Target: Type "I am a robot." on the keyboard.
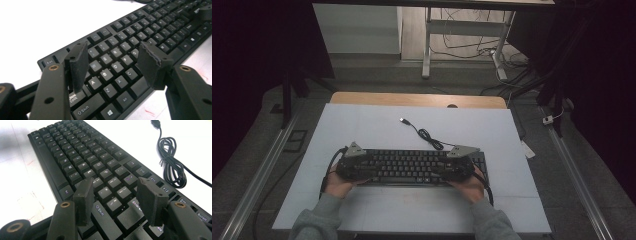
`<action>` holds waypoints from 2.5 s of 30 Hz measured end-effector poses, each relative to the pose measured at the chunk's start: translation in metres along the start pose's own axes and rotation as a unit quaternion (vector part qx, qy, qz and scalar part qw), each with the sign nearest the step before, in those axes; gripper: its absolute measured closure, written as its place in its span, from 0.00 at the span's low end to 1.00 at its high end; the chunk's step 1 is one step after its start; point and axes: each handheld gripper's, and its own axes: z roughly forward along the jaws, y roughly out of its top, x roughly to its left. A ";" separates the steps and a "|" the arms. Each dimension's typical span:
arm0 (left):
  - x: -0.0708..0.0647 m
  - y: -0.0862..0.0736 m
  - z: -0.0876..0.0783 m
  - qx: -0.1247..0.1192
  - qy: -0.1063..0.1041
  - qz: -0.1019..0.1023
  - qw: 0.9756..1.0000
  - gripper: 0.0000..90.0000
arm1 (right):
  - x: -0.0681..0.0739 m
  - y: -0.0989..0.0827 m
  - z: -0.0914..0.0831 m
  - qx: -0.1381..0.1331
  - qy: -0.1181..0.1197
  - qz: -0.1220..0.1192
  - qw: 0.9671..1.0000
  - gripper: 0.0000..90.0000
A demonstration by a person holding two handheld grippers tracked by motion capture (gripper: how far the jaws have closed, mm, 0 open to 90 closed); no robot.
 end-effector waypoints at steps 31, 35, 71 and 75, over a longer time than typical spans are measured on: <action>0.013 -0.012 0.016 0.057 0.013 -0.004 0.998 0.99 | 0.000 -0.001 0.002 0.006 -0.001 -0.003 1.000 0.53; 0.012 -0.013 0.018 0.062 0.015 0.001 0.998 0.99 | 0.000 -0.001 0.002 0.006 -0.001 -0.004 1.000 0.53; 0.015 -0.009 0.003 0.001 0.014 -0.022 1.000 0.88 | 0.000 -0.001 0.002 0.005 -0.001 -0.005 1.000 0.53; 0.016 -0.008 -0.001 -0.011 0.012 -0.031 0.999 0.70 | 0.000 -0.001 0.002 0.006 -0.003 -0.006 1.000 0.53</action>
